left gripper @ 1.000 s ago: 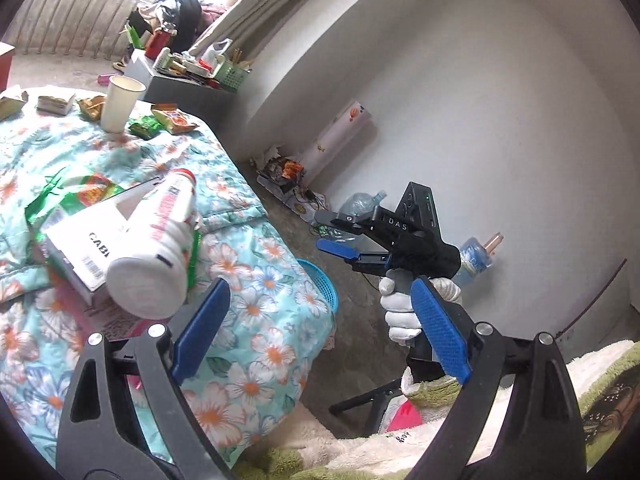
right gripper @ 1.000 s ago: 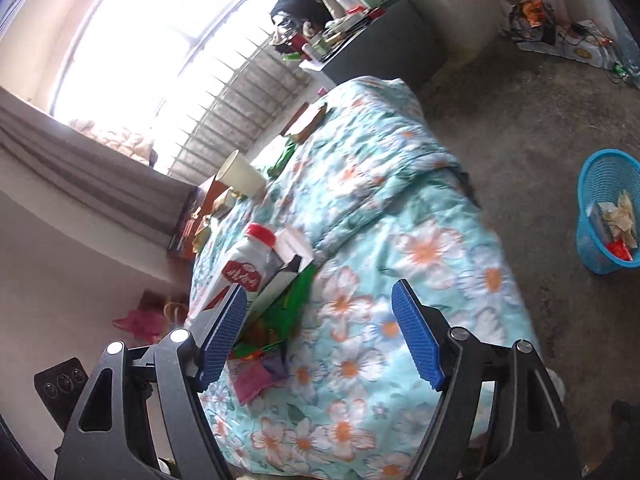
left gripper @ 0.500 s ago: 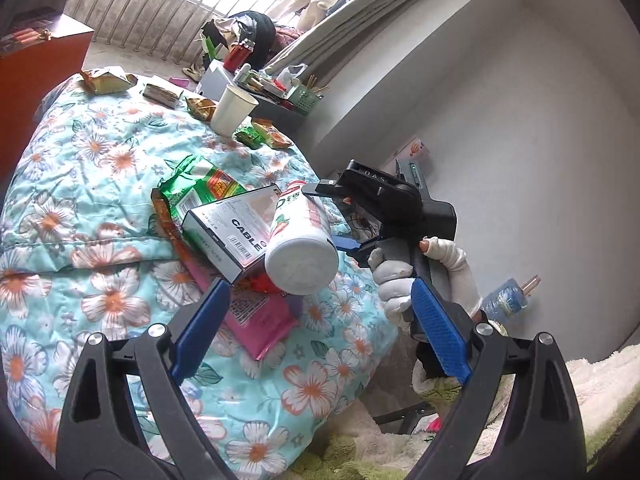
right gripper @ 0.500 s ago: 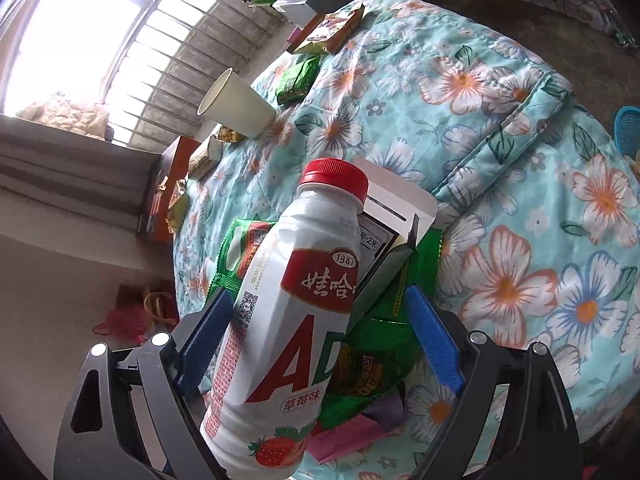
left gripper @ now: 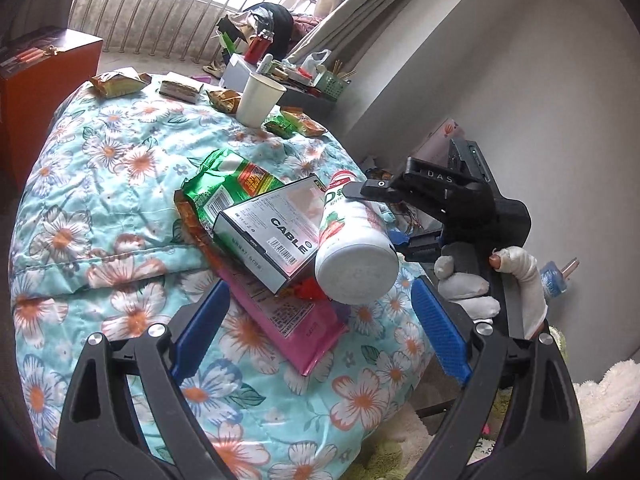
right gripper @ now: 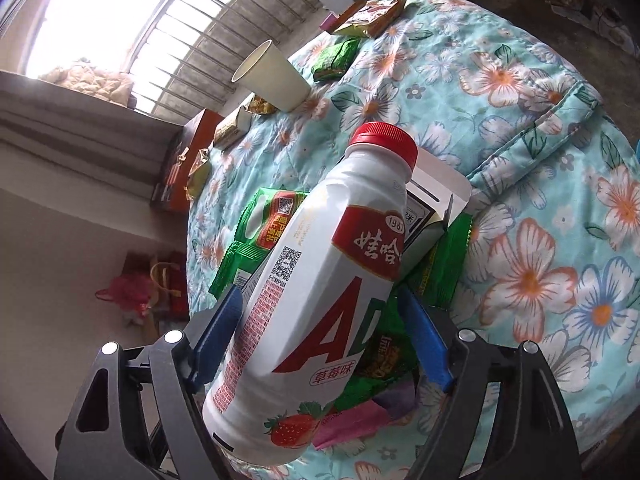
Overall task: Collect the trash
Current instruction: 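Grasp the white CABLE box with the left tool while the right tool grasps the AD milk bottle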
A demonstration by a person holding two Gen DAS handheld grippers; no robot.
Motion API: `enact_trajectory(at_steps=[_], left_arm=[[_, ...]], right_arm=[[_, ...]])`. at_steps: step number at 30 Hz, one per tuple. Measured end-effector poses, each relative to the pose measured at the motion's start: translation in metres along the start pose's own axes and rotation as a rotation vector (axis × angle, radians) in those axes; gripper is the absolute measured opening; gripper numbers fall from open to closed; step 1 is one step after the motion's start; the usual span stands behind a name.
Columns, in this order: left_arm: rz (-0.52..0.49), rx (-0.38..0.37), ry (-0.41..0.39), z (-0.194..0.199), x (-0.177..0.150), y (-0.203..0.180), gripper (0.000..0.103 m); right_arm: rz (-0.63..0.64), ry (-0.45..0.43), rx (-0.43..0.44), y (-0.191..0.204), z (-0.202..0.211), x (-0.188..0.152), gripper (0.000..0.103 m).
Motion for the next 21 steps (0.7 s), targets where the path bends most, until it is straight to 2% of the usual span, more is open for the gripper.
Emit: enact_trajectory(at_steps=[7,9,12,14,17,21], left_arm=[[-0.094,-0.001,0.021,-0.022,0.02,-0.016,0.087],[-0.141,0.0,0.04,-0.033,0.03,-0.021,0.088],[-0.223,0.026,0.076,-0.058,0.045,-0.026,0.089],[-0.276,0.033,0.128,-0.08,0.051,-0.028,0.09],[-0.315,0.066,0.261,-0.119,0.056,-0.024,0.09],[-0.381,0.093,0.386,-0.152,0.056,-0.022,0.09]], right_arm=[[-0.007,-0.017,0.104,-0.033,0.04,-0.004,0.066],[-0.002,-0.041,0.083,-0.051,0.057,-0.006,0.064],[0.005,-0.056,-0.009,-0.082,0.073,-0.013,0.059],[-0.005,-0.033,-0.03,-0.1,0.075,-0.02,0.059],[-0.01,-0.003,-0.063,-0.116,0.072,-0.031,0.059],[-0.018,-0.008,-0.026,-0.121,0.075,-0.034,0.059]])
Point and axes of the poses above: each gripper's, at about its wrist camera, not at the fingertips, and z roughly against the way its jaws point, y to its left, x to its top, the point moved 6 cm from there along -z, roughly the way its jaws point, and after that the axes turned 2 degrees about x, right-handed, at the moved point
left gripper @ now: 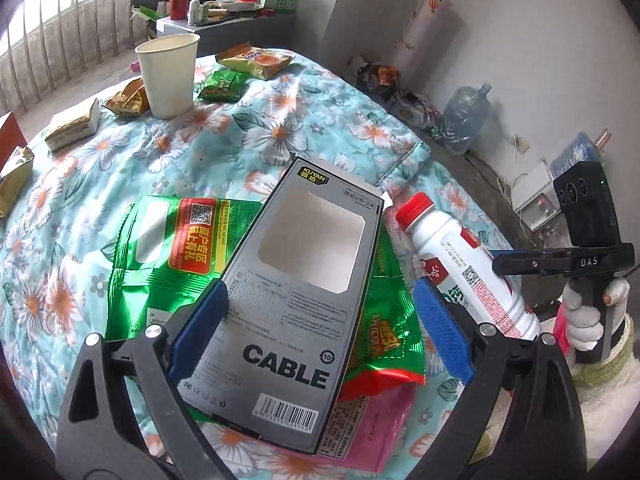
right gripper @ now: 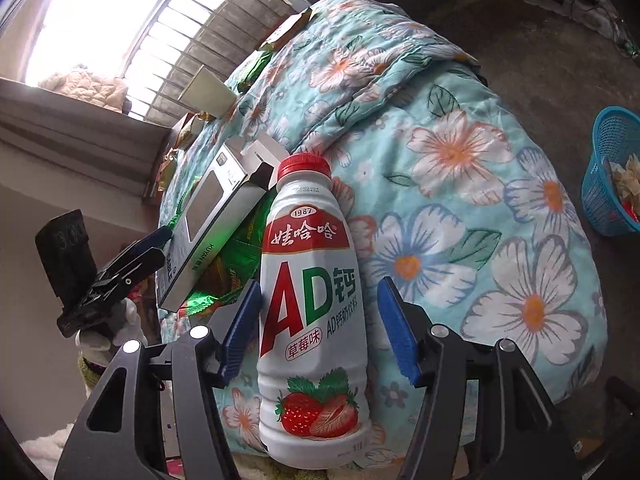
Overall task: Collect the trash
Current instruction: 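Grasp the white CABLE box with the left tool while the right tool grasps the AD milk bottle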
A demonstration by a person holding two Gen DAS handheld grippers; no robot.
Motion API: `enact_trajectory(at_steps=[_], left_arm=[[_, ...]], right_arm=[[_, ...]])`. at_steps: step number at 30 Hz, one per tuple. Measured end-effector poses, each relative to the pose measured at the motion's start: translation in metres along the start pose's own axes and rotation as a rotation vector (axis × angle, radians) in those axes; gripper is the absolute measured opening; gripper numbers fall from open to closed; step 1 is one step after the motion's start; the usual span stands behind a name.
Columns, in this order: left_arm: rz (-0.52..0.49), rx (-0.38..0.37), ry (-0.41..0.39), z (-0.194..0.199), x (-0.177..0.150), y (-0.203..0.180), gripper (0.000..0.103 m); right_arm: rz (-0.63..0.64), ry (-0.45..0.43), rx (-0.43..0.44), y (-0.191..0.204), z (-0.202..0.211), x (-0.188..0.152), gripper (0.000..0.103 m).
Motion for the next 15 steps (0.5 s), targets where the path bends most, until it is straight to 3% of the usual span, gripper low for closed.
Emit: enact_trajectory(at_steps=[7,11,15], left_arm=[[-0.15,0.067,0.088,-0.018,0.006,-0.011,0.09],[-0.175,0.107,0.106,-0.025,0.011,-0.01,0.09],[-0.145,0.121,0.2,-0.045,0.007,-0.004,0.09]], right_arm=[[0.017,0.029,0.035,0.004,-0.011,-0.001,0.064],[0.029,0.039,0.049,0.011,-0.017,0.0,0.064],[0.034,0.055,0.054,0.016,-0.023,0.0,0.068]])
Point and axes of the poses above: each gripper's, at about its wrist camera, not at the fingertips, and z roughly against the way its jaws point, y to its left, x to its top, the point moved 6 cm from there along -z, roughly the way its jaws point, and after that the axes turned 2 degrees about x, right-handed, at the moved point
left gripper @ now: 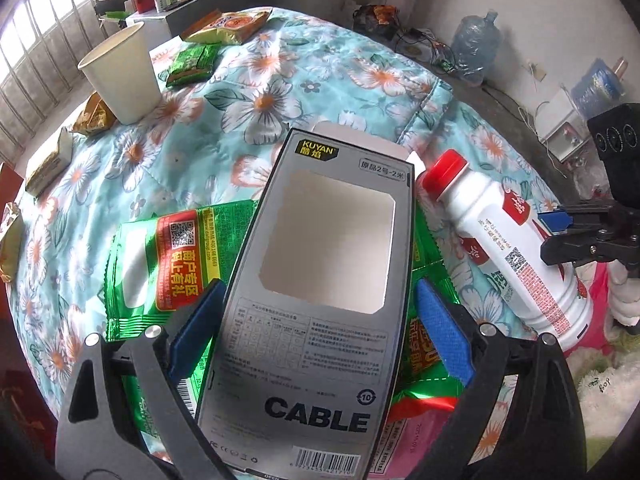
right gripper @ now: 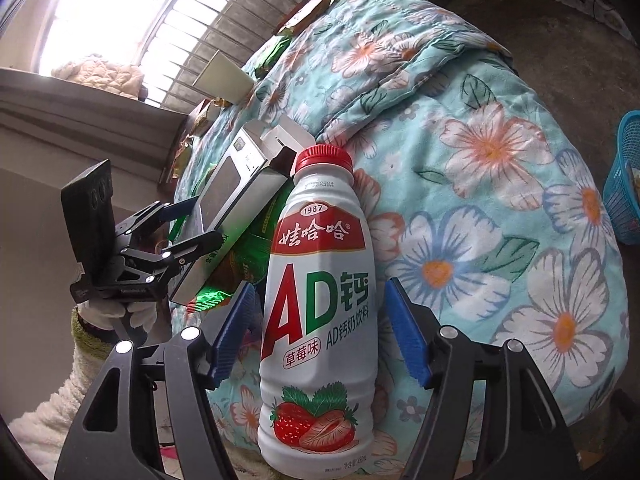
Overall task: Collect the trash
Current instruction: 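Grasp the white CABLE box with the left tool while the right tool grasps the AD milk bottle, then lift the CABLE box and AD bottle and carry both toward the blue wastebasket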
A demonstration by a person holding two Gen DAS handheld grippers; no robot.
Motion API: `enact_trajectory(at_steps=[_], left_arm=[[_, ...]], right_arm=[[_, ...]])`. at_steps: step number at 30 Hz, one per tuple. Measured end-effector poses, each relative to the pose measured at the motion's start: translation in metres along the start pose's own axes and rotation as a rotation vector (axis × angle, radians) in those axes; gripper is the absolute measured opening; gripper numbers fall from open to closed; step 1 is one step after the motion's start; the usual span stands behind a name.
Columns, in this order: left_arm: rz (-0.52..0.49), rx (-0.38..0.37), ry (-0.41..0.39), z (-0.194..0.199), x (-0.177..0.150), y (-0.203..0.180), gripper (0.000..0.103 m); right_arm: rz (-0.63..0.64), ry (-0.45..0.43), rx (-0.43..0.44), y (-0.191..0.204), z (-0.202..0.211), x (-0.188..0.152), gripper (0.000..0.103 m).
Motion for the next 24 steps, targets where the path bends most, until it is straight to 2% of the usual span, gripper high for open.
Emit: enact_trajectory(at_steps=[2,6,12,24], left_arm=[[0.01,0.015,0.027,-0.007,-0.002,0.001,0.09],[0.038,0.043,0.003,-0.001,-0.001,-0.003,0.09],[-0.015,0.149,-0.022,0.003,-0.002,-0.015,0.09],[-0.086,0.207,-0.046,0.004,0.0,-0.025,0.087]], right_arm=[[0.01,0.007,0.001,0.003,-0.004,0.0,0.068],[0.02,0.024,-0.017,0.007,-0.011,-0.001,0.068],[0.047,0.049,-0.066,0.01,-0.022,-0.003,0.068],[0.064,0.06,-0.121,0.011,-0.032,-0.005,0.068]])
Point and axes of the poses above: each gripper's, at about its wrist camera, not at the fingertips, and z roughly against the way its jaws point, y to its left, x to its top, the point moved 6 cm from there along -z, roughly the way its jaws point, and after that the axes turned 2 degrees about x, right-handed, at the moved point
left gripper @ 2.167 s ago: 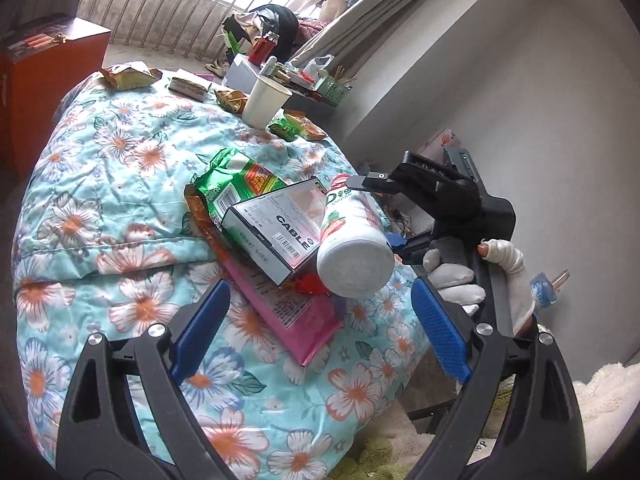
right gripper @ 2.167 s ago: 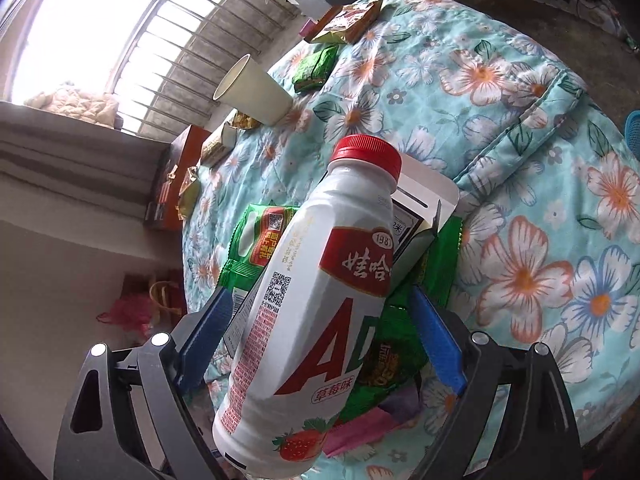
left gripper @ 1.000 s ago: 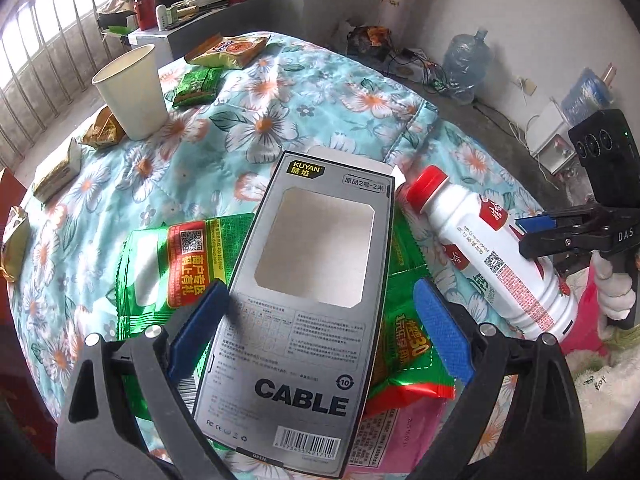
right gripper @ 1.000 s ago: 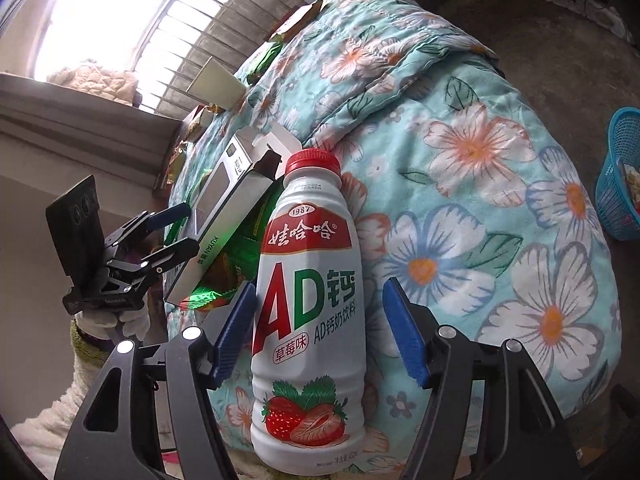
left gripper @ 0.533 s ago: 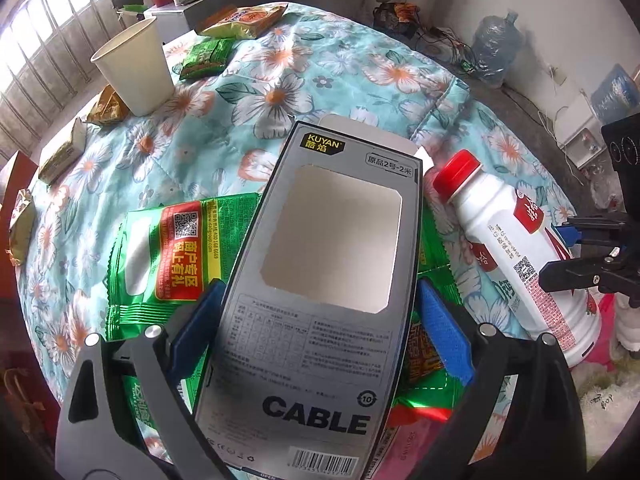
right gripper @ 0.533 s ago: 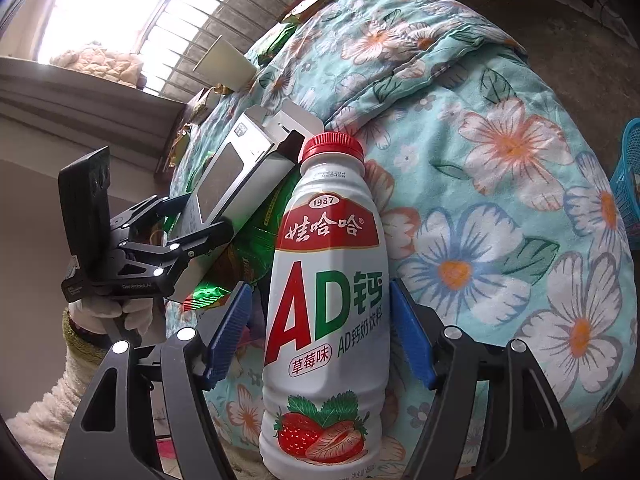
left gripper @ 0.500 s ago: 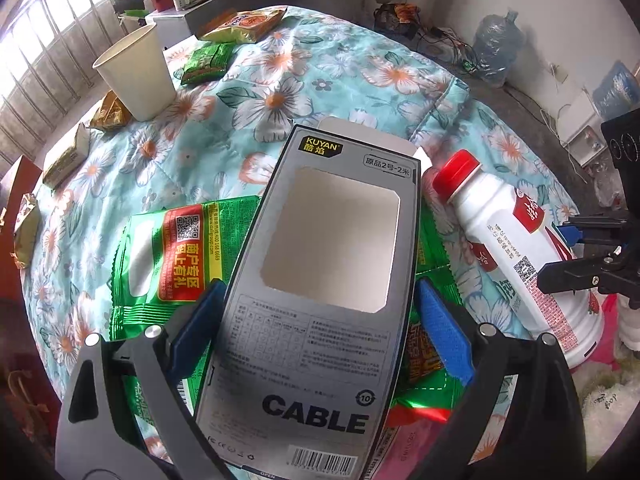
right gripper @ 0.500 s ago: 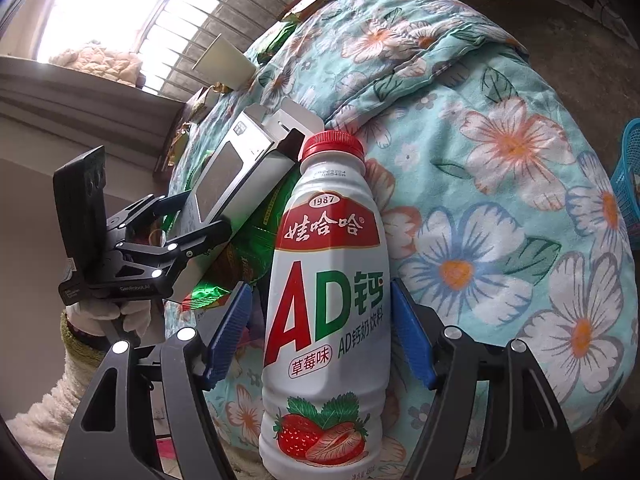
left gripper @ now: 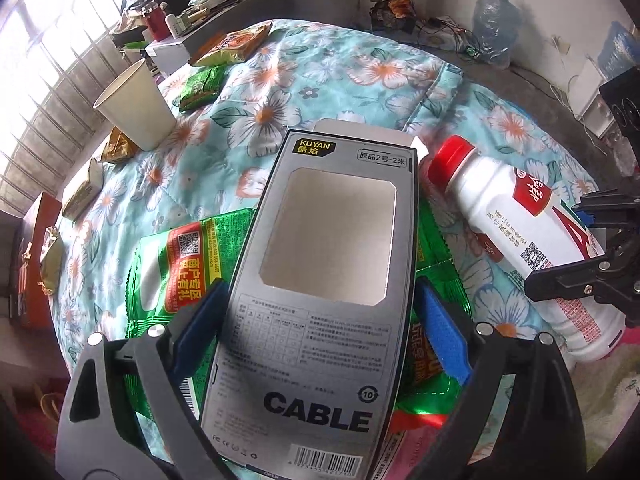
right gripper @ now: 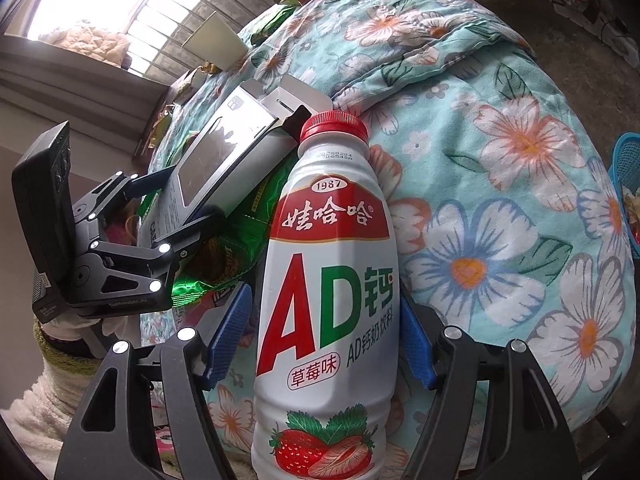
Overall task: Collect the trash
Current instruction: 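Lift the CABLE box and AD bottle and carry both toward the blue wastebasket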
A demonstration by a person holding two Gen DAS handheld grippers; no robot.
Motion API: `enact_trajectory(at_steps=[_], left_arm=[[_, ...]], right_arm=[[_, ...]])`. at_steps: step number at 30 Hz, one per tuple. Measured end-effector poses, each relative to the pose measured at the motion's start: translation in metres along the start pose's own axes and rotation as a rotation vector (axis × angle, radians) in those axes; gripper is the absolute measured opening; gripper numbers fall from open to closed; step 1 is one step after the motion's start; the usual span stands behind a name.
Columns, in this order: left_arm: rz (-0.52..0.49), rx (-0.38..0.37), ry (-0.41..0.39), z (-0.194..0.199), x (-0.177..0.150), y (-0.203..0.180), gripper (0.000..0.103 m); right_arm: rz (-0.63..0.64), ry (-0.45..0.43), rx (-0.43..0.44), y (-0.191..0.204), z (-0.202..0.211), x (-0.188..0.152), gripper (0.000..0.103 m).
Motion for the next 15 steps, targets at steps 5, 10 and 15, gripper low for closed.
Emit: enact_trajectory(at_steps=[5,10,15], left_arm=[[-0.001,0.011,-0.02,0.006,0.002,0.001,0.087],[0.005,0.027,-0.045,0.014,0.004,0.003,0.087],[0.011,0.041,-0.072,0.026,0.006,0.005,0.086]], right_arm=[[-0.016,-0.006,0.002,-0.003,-0.001,0.003,0.062],[-0.048,-0.018,0.034,-0.007,0.004,0.006,0.058],[-0.062,-0.046,0.047,-0.007,0.014,0.006,0.058]])
Point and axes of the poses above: each gripper's, at about its wrist camera, not at the fingertips, and z roughly against the way its jaws point, y to its left, x to its top, the point moved 6 cm from there along -z, roughly the way its jaws point, and after that the axes turned 2 degrees about x, right-handed, at the moved point
